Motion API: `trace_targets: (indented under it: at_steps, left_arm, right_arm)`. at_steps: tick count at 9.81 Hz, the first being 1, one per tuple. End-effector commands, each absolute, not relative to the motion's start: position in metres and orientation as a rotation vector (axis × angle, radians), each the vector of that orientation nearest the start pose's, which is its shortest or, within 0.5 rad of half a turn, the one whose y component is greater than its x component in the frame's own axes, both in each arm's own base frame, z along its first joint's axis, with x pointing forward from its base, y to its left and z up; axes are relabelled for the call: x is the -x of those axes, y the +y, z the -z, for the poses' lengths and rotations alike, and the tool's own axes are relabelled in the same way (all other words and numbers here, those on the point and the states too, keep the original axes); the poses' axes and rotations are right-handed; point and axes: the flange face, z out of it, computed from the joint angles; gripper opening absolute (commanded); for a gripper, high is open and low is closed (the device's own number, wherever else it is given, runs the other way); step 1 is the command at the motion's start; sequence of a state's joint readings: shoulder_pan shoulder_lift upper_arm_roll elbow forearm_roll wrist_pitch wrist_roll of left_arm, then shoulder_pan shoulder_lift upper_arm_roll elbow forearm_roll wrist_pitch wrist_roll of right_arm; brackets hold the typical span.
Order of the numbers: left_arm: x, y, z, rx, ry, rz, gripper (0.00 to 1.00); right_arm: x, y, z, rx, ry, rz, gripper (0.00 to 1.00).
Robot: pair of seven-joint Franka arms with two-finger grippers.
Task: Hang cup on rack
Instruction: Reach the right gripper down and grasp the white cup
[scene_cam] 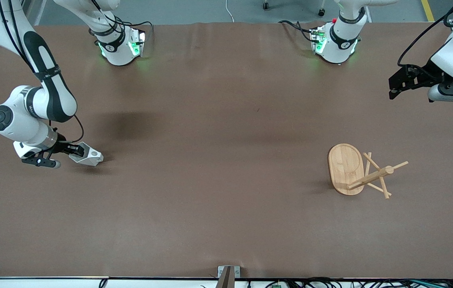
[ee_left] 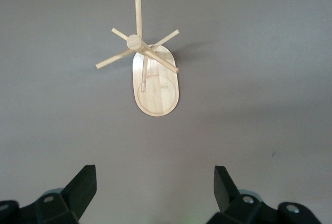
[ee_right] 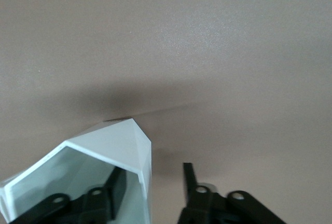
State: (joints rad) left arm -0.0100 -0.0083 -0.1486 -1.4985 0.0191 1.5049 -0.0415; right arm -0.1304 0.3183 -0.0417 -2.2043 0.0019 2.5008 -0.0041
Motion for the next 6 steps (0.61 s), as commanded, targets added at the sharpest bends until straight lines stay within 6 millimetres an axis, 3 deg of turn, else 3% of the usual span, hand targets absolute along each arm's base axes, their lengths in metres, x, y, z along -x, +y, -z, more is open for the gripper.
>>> trace_targets:
  at_steps: [1,2,4,5,6]
  left_arm:
    - [-0.541,-0.085,-0.648,3.096,0.196,-0.001,1.0]
    - [-0.541,-0.084,-0.648,3.097,0.191,-0.001,1.0]
    - [-0.541,-0.081,-0.647,3.098,0.167,-0.008,1.0]
    - [-0.54,-0.081,-0.648,3.098,0.165,-0.006,1.0]
    - [-0.54,-0.081,-0.649,3.098,0.163,-0.001,1.0]
  right_arm:
    - [-0.548,-0.095,-0.235,3.124,0.292,-0.016,0.06]
    - [-0.549,-0.096,-0.237,3.123,0.296,-0.011,0.0]
    - [-0.549,-0.089,-0.237,3.125,0.249,-0.045,0.0]
    - [-0.554,-0.083,-0.252,3.128,0.148,-0.07,0.0]
    - [-0.568,-0.084,-0.282,3.124,0.083,-0.093,0.0]
